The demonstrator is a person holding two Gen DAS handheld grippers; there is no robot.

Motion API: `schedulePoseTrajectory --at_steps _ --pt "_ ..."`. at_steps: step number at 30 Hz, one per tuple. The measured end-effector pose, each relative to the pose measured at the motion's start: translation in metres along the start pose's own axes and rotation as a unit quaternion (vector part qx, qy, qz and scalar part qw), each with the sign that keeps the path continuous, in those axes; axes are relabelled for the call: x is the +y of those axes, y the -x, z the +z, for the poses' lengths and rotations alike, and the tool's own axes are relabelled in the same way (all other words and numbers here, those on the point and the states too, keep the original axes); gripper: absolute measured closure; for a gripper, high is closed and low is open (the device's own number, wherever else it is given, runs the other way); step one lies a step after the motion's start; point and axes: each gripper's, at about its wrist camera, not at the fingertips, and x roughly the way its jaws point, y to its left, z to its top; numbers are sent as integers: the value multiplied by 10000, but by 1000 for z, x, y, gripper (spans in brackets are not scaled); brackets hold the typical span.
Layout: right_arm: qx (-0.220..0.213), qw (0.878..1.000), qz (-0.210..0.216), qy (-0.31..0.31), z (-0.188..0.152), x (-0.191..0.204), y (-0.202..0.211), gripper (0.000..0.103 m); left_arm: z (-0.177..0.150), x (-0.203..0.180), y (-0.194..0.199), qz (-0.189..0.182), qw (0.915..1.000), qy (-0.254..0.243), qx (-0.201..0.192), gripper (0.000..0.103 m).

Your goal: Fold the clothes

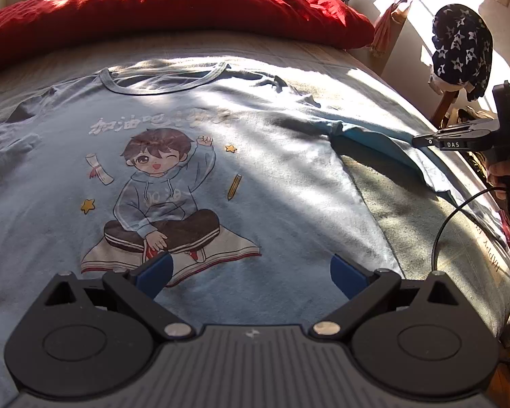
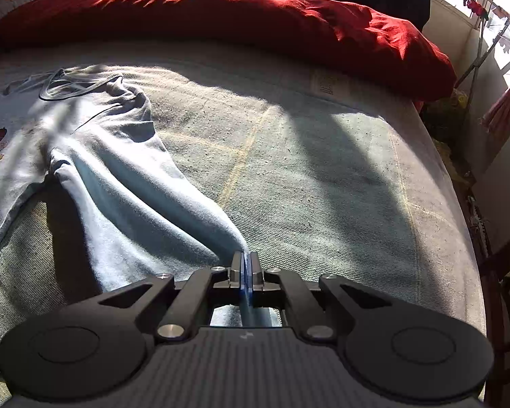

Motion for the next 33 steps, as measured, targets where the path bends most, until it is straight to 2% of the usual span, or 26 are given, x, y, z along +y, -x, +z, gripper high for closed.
schedulePoseTrajectory --at_steps 5,6,7,10,14,19,20,21,22,26,33 --pt "-26 9999 -123 -34 7 -4 -1 99 0 3 2 -14 10000 14 -24 4" --pt "-31 9999 -148 -41 8 -5 -2 94 0 4 3 -22 10000 16 -34 4" --pt "-150 9998 -89 -34 14 -5 3 89 0 4 4 -30 10000 18 -44 4" --pt "-361 9991 223 -81 33 -5 3 85 0 5 4 -18 10000 33 -58 4" --pt "-241 9969 727 -190 61 1 -29 82 0 7 5 -35 10000 26 -72 4" --pt "-35 9959 907 -49 71 14 -55 80 0 16 9 -29 9999 131 -99 4" --pt "-9 9957 927 -1 72 17 -58 80 0 18 8 -18 9998 150 -89 4" --pt "16 9955 948 46 73 20 -60 87 -1 19 7 -4 9998 165 -79 4" --pt "42 9952 968 93 74 22 -63 99 -1 21 6 11 9998 182 -67 4" --pt "-156 9973 722 58 79 23 -61 100 -1 24 1 27 9997 250 -51 4" --pt "-199 9980 553 -219 84 19 -59 99 -2 23 8 -18 9997 230 -86 4"
